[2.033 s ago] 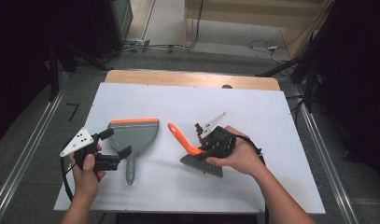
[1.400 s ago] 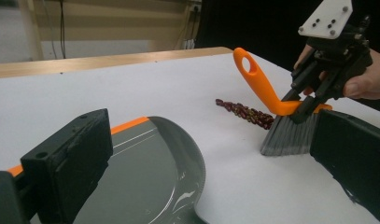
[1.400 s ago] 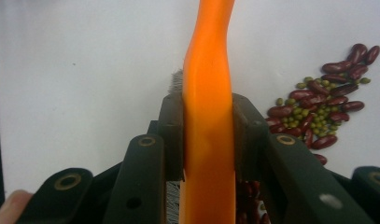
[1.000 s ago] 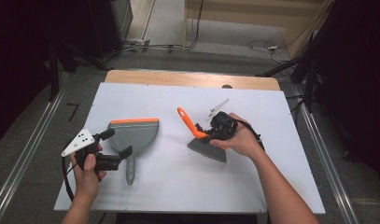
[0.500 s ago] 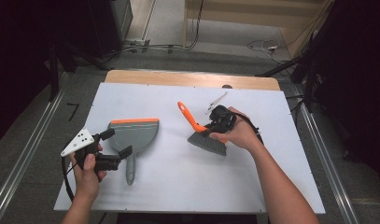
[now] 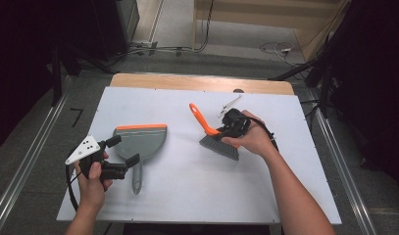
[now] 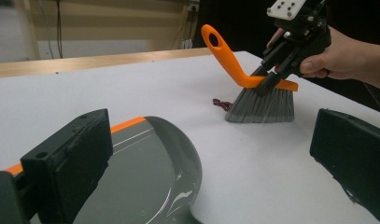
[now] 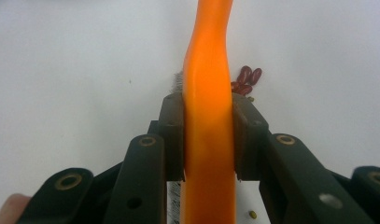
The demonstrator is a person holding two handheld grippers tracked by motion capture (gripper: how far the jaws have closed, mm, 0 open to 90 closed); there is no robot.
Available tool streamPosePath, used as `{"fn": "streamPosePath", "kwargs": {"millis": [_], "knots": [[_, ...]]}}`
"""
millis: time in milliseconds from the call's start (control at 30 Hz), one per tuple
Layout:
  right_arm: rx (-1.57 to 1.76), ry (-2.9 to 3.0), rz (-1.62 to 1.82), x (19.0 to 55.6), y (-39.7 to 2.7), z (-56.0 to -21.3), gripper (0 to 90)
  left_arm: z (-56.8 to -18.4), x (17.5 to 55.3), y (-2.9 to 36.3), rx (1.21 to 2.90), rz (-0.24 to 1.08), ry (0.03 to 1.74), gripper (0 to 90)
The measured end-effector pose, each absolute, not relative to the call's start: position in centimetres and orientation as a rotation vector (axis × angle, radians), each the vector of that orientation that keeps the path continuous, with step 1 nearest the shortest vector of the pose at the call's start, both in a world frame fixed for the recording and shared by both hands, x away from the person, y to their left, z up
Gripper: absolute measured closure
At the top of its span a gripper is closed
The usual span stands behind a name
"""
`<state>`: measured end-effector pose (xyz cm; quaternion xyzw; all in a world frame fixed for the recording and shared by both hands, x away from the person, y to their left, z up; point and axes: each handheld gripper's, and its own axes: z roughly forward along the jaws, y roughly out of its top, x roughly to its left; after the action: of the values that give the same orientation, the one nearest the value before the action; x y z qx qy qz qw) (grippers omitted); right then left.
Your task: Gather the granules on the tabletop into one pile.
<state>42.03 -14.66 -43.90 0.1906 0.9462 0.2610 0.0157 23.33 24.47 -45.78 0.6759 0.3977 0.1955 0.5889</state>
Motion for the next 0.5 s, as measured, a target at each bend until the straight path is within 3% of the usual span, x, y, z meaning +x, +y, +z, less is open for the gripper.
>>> {"fn": "streamPosePath", "kwargs": {"millis": [500], "knots": [[0.622, 2.900, 0.945, 42.1, -15.6, -40.8, 68.5, -45.9, 23.3, 25.1, 1.561, 0.459, 0.937, 0.0]]}}
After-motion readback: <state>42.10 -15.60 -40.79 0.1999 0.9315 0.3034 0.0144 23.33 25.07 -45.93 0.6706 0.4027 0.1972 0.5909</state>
